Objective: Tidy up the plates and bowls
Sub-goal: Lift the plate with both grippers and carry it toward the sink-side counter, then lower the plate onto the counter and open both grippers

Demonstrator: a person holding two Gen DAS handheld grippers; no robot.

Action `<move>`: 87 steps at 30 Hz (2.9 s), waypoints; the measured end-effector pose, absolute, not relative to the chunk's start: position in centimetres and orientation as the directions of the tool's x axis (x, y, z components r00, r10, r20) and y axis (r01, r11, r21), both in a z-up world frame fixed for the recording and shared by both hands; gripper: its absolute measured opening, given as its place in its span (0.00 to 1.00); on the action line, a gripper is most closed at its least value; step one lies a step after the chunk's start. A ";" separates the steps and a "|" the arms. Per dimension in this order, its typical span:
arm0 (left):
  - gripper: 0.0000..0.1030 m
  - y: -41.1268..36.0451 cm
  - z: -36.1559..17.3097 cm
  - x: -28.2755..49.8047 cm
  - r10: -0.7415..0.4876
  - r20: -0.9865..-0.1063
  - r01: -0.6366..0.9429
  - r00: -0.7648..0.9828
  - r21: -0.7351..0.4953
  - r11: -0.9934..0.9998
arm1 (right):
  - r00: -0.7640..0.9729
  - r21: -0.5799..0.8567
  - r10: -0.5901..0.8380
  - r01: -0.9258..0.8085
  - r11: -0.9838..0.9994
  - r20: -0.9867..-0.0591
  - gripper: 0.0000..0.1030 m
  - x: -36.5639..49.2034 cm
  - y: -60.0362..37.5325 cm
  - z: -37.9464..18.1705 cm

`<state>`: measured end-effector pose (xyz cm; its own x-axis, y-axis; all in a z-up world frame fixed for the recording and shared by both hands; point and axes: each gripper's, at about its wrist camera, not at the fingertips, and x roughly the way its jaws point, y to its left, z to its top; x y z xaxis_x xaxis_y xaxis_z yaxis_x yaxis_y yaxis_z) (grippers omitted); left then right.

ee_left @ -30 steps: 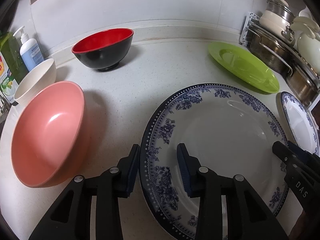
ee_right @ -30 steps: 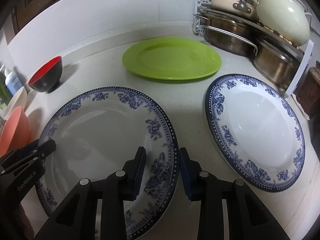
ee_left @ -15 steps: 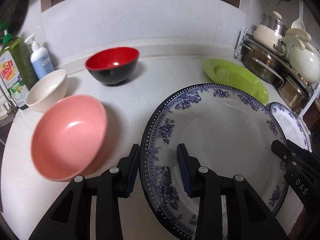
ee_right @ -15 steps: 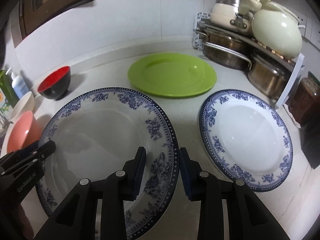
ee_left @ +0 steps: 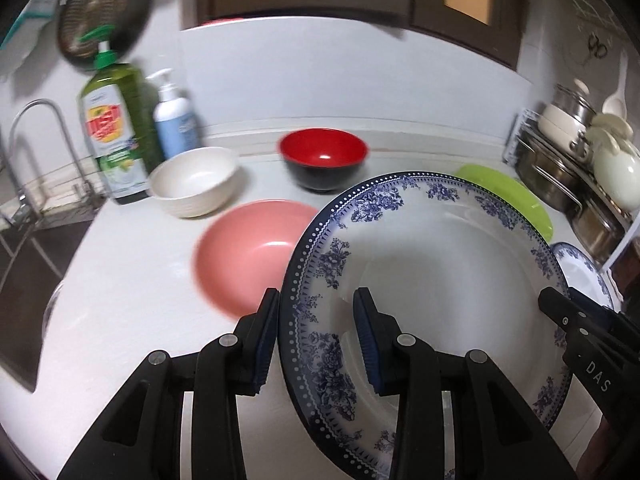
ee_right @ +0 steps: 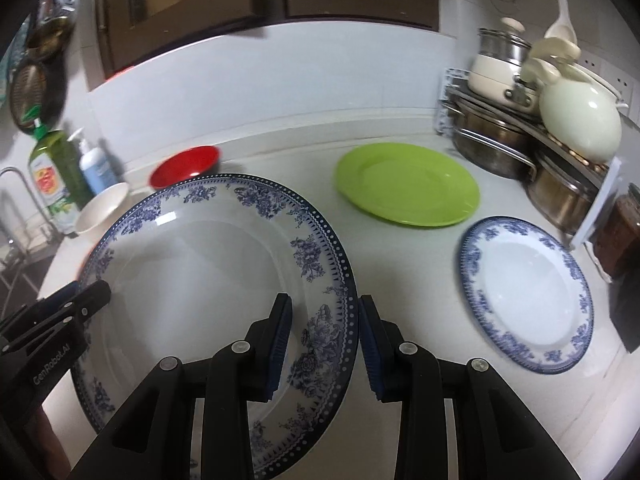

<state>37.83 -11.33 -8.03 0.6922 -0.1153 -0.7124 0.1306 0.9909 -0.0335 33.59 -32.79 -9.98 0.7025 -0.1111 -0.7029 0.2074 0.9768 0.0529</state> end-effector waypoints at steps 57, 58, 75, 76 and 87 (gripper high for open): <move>0.36 10.5 -15.0 32.3 0.159 -0.845 -0.262 0.511 0.023 0.965 | 0.509 0.090 0.188 -0.212 0.973 -0.840 0.34 35.2 -9.5 -17.1; 0.36 10.6 -15.1 32.4 0.158 -0.849 -0.264 0.505 0.022 0.964 | 0.510 0.089 0.190 -0.215 0.973 -0.839 0.34 35.2 -9.5 -17.0; 0.78 10.5 -13.1 31.6 0.220 -0.796 -0.284 0.564 0.063 0.957 | 0.573 0.110 0.208 -0.201 0.973 -0.793 0.53 34.7 -9.6 -15.1; 0.78 10.5 -12.7 31.5 0.212 -0.790 -0.280 0.576 0.053 0.958 | 0.578 0.109 0.209 -0.203 0.973 -0.789 0.53 34.6 -9.6 -14.8; 0.83 7.8 -9.3 31.3 0.137 -0.732 -0.163 0.667 0.036 0.986 | 0.638 0.126 0.183 -0.135 0.983 -0.748 0.54 33.4 -12.3 -12.4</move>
<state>31.28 7.80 -9.26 0.6672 0.1373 -0.7321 -0.1634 0.9859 0.0360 33.42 -12.29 -12.37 0.6382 0.1830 -0.7478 -0.1348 0.9829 0.1255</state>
